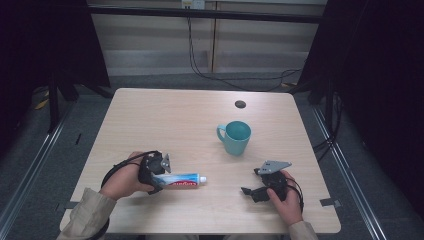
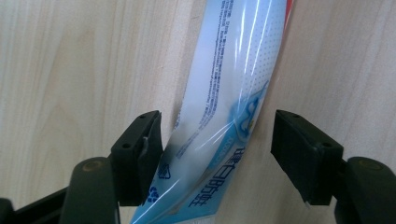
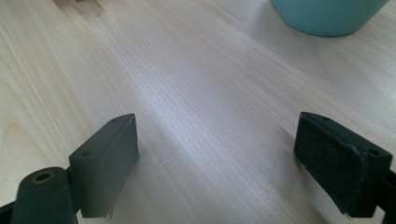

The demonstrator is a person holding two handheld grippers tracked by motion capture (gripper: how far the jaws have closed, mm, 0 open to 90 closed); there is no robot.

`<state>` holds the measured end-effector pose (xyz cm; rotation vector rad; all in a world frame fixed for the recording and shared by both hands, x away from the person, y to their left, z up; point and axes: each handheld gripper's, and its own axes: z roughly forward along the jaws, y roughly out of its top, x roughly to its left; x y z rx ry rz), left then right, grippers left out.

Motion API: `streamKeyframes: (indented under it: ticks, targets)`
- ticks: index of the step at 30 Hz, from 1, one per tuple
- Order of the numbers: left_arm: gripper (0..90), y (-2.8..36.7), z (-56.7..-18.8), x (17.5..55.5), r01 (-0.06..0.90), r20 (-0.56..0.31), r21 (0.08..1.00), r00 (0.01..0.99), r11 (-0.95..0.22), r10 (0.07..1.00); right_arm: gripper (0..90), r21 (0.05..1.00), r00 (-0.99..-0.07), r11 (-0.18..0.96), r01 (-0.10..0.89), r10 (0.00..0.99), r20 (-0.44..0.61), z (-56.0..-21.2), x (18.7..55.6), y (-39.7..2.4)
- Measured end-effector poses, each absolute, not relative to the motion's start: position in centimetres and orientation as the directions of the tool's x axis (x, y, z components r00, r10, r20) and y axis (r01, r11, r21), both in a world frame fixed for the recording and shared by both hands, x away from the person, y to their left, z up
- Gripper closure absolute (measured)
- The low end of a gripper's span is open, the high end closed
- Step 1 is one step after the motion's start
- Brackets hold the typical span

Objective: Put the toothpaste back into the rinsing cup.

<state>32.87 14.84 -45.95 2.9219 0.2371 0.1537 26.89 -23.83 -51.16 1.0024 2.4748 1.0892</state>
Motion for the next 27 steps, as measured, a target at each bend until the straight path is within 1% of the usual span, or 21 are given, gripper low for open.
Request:
streamKeyframes:
  ticks: [3, 4, 5, 6, 7, 8, 9, 12, 16, 19, 23, 24, 25, 26, 27]
  targets:
    - [37.1, 14.6, -46.1, 32.9, 0.133, 0.103, 0.187, 0.983, -0.973, 0.154, 13.4, 0.726, -0.73, 0.482, 0.49, 0.682, 0.04, -51.2, 26.9, -23.8]
    - [38.6, 14.6, -46.2, 32.9, 0.132, 0.106, 0.193, 0.982, -0.972, 0.155, 13.4, 0.726, -0.73, 0.483, 0.49, 0.682, 0.039, -51.2, 26.9, -23.8]
    - [41.2, 14.4, -46.1, 33.0, 0.117, 0.113, 0.171, 0.984, -0.978, 0.138, 13.4, 0.726, -0.73, 0.483, 0.49, 0.682, 0.038, -51.2, 26.9, -23.8]
    - [42.6, 14.4, -46.1, 33.0, 0.117, 0.113, 0.171, 0.984, -0.978, 0.138, 13.4, 0.726, -0.73, 0.483, 0.49, 0.682, 0.038, -51.2, 26.9, -23.8]
    - [42.6, 14.3, -46.2, 33.0, 0.126, 0.113, 0.169, 0.983, -0.977, 0.146, 13.3, 0.726, -0.73, 0.484, 0.489, 0.682, 0.038, -51.2, 26.9, -23.8]
    - [43.2, 14.2, -46.2, 33.1, 0.112, 0.114, 0.163, 0.985, -0.98, 0.132, 13.4, 0.725, -0.73, 0.484, 0.489, 0.682, 0.038, -51.2, 26.9, -23.8]
    - [46.2, 14.0, -46.1, 33.2, 0.103, 0.117, 0.135, 0.986, -0.985, 0.119, 13.4, 0.726, -0.73, 0.483, 0.49, 0.682, 0.038, -51.2, 26.9, -23.8]
    - [46.9, 13.7, -46.2, 33.3, 0.092, 0.113, 0.121, 0.988, -0.988, 0.106, 13.4, 0.726, -0.73, 0.482, 0.49, 0.683, 0.039, -51.2, 26.9, -23.8]
    - [47.8, 13.7, -46.3, 33.4, 0.078, 0.104, 0.122, 0.99, -0.989, 0.091, 13.4, 0.726, -0.73, 0.483, 0.49, 0.682, 0.039, -51.2, 26.9, -23.8]
    - [50.3, 13.8, -46.4, 33.4, 0.041, 0.091, 0.128, 0.994, -0.991, 0.053, 13.4, 0.726, -0.731, 0.485, 0.488, 0.681, 0.036, -51.2, 26.9, -23.8]
    - [52.4, 13.7, -46.4, 33.3, 0.044, 0.084, 0.133, 0.995, -0.99, 0.055, 13.4, 0.726, -0.73, 0.483, 0.49, 0.682, 0.038, -51.2, 26.9, -23.8]
    - [53.7, 13.7, -46.4, 33.3, 0.049, 0.084, 0.131, 0.995, -0.99, 0.061, 13.4, 0.726, -0.73, 0.483, 0.49, 0.682, 0.039, -51.2, 26.9, -23.8]
    - [57.6, 13.7, -46.4, 33.2, 0.083, 0.077, 0.133, 0.993, -0.988, 0.093, 13.4, 0.726, -0.73, 0.483, 0.49, 0.682, 0.038, -51.2, 26.9, -23.8]
    - [59.9, 13.7, -46.4, 33.2, 0.083, 0.077, 0.133, 0.993, -0.988, 0.093, 13.4, 0.726, -0.73, 0.483, 0.49, 0.682, 0.038, -51.2, 26.9, -23.8]
    - [59.9, 13.7, -46.4, 33.2, 0.063, 0.076, 0.131, 0.994, -0.989, 0.073, 13.4, 0.726, -0.73, 0.484, 0.489, 0.682, 0.038, -51.2, 26.9, -23.8]
